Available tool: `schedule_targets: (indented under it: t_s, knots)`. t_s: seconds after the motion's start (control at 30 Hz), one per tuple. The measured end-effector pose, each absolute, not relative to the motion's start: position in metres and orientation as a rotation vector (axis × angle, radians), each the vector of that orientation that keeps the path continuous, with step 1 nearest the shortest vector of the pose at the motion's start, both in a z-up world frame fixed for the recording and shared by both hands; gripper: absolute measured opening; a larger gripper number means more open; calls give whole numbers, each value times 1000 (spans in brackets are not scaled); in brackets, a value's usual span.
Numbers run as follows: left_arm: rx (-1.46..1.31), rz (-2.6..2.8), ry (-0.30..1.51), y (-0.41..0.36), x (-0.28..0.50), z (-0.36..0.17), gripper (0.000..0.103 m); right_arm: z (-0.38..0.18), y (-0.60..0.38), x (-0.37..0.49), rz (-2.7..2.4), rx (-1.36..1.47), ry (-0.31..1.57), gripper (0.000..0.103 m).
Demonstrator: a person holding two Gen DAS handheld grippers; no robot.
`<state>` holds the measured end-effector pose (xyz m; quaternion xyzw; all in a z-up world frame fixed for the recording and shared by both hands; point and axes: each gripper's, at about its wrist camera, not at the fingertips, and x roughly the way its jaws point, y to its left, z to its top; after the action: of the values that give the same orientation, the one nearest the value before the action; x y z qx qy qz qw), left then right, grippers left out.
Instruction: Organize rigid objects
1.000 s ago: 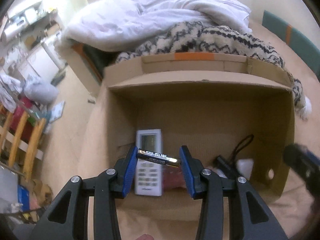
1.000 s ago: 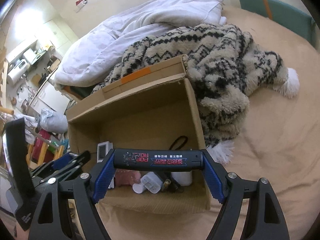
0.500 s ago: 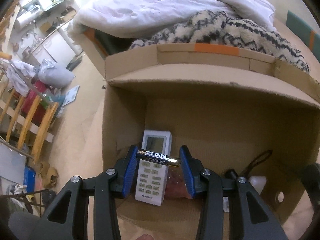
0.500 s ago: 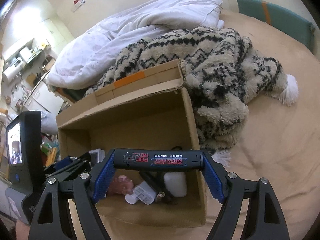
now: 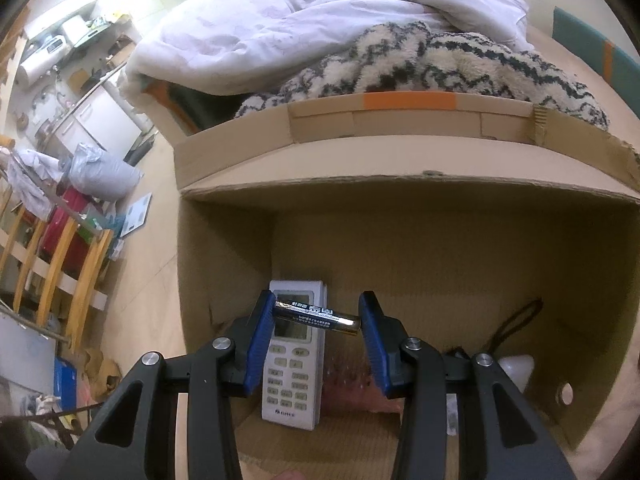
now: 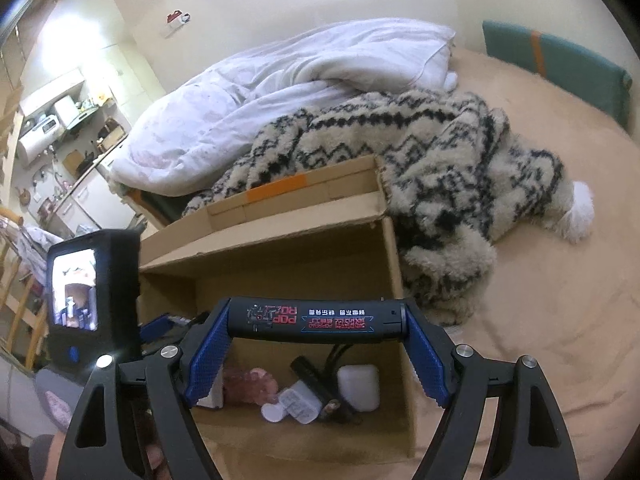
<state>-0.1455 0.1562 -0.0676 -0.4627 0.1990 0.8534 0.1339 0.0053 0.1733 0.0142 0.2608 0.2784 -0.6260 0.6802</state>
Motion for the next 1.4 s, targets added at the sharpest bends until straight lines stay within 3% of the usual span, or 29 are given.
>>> schedule_targets:
  t_s: [0.2,0.23,0.27,0.33,0.43,0.93,1.13,1.4]
  knots:
    - [-1390,2468,564,154,-154,-78,41,0,165,0,-1355,694,626,85]
    - [-1399,2461,566,154,-154,-79,54,0,165,-1,-1357,699,621,85]
    - [-1408,2451,568,154,-155,-80,77,0,164,-2,-1355,706,616,85]
    - [-1388,2454,567,152,-154,-78,84,-2,163,-4,-1349,721,608,86]
    - [-1455,2537,499,151,-152,-75,85,1,164,-5,-1335,719,583,103]
    - [-1362,2554,269,94,-119,-34,85,15,188,12,-1366,531,616,103]
    - [-1288,2551,207,60,-99,-19,86,27,214,21,-1315,463,497,103]
    - [-1302,2627,145,16,-77,-6,86,21,255,44,-1290,365,570,103]
